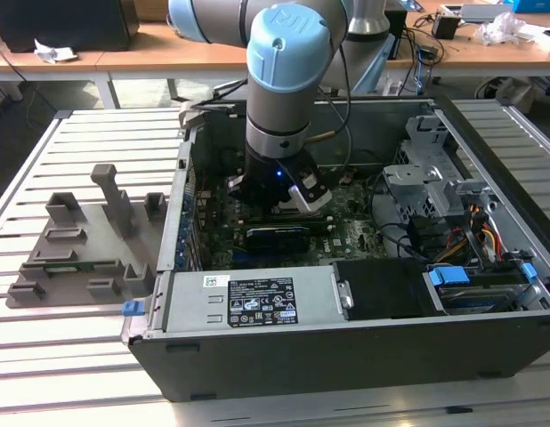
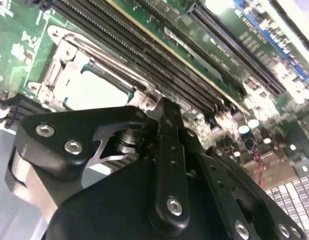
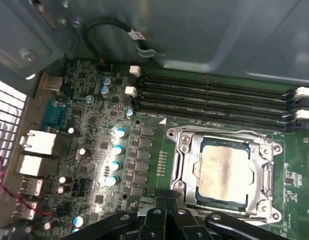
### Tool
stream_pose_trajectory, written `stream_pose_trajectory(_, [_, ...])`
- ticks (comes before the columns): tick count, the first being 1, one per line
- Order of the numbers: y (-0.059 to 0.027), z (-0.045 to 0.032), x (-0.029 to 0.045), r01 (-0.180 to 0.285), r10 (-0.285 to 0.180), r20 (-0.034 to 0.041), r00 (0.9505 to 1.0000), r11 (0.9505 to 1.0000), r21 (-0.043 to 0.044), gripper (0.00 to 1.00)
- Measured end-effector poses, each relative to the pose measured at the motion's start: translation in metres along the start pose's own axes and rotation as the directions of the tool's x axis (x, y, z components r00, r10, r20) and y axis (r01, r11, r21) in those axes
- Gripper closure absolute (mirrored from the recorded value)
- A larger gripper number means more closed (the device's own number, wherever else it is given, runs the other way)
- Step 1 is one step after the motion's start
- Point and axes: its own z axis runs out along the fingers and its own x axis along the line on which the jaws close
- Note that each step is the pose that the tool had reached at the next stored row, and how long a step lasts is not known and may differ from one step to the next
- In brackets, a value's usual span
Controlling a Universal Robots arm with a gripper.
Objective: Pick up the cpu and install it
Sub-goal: 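Install the second cpu locking lever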
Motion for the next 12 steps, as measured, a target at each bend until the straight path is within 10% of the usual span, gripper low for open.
stream_pose_trajectory(7, [0.0113,-0.0040,-0.0081,0.000,0.000,-0.0007,1.0000,1.0000,0.0005,0.89])
stream_pose_trajectory(12, [0.0252,-0.0016,-0.0374,-0.002,0.002,-0.0088,1.0000,1.0000,-0.0009,0.89])
